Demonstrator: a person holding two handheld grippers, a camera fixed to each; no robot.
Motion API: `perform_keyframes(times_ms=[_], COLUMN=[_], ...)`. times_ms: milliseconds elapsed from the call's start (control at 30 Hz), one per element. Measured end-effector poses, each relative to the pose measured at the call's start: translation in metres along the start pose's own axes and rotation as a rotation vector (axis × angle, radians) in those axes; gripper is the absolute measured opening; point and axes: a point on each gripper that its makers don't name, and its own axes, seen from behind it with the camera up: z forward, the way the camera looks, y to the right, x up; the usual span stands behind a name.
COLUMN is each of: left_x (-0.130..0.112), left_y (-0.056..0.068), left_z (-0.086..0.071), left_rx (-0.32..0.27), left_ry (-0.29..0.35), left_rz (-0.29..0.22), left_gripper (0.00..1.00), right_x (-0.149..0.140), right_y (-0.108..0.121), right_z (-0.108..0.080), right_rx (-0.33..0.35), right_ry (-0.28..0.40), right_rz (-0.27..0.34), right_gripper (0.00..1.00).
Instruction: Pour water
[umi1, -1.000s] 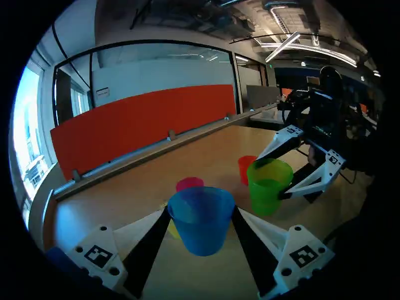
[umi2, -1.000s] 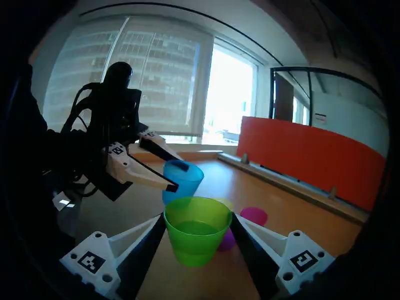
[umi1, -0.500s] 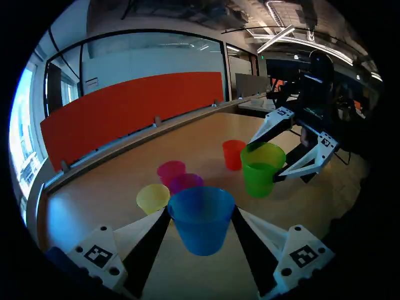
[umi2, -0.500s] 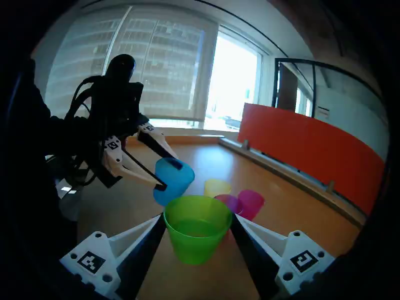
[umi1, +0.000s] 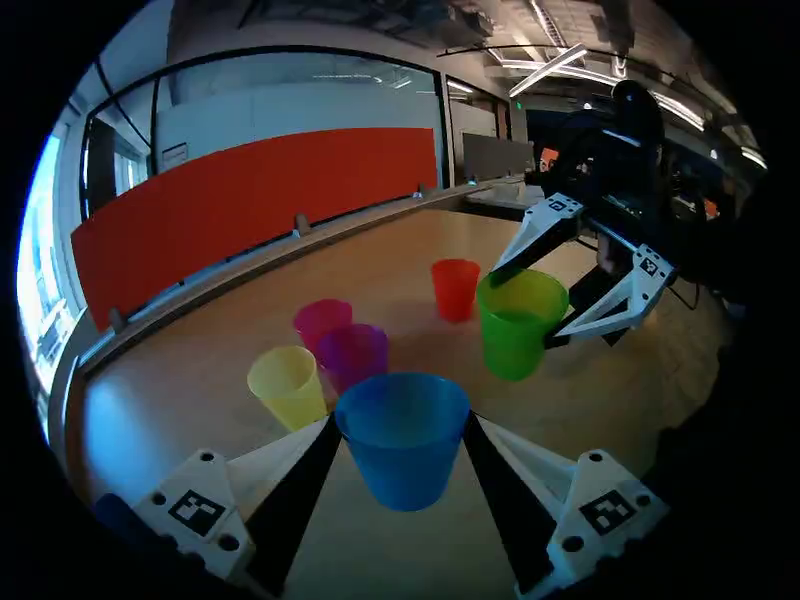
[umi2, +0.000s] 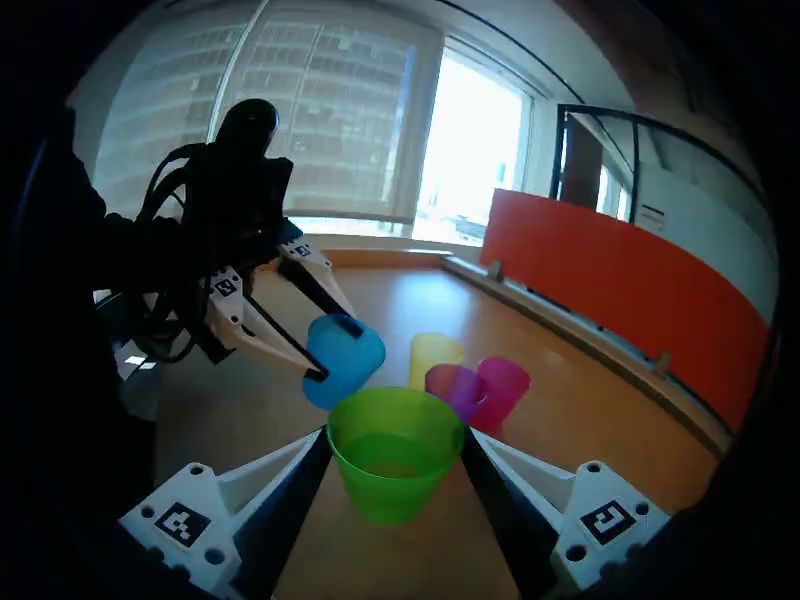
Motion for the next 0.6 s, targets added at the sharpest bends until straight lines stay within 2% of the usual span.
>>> perform_keyframes(times_ms=[200, 600], left_x=[-0.009, -0.019], left_y=[-0.004, -0.011], left_z=[0.006, 0.019], left_rx=[0.011, 0.039], left_ry=[-0.007, -0.005], left_rz=[-0.018, -0.021], left_gripper=[0.87, 0.87], right_x=[-0.008, -0.02], right_y=[0.003, 0.011], right_z=[-0.004, -0.008], right_rx=[-0.002, -0.014], right_ry=[-0.025, -0.053], right_rz=[-0.002, 0.001], right_gripper=[0.94, 0.94])
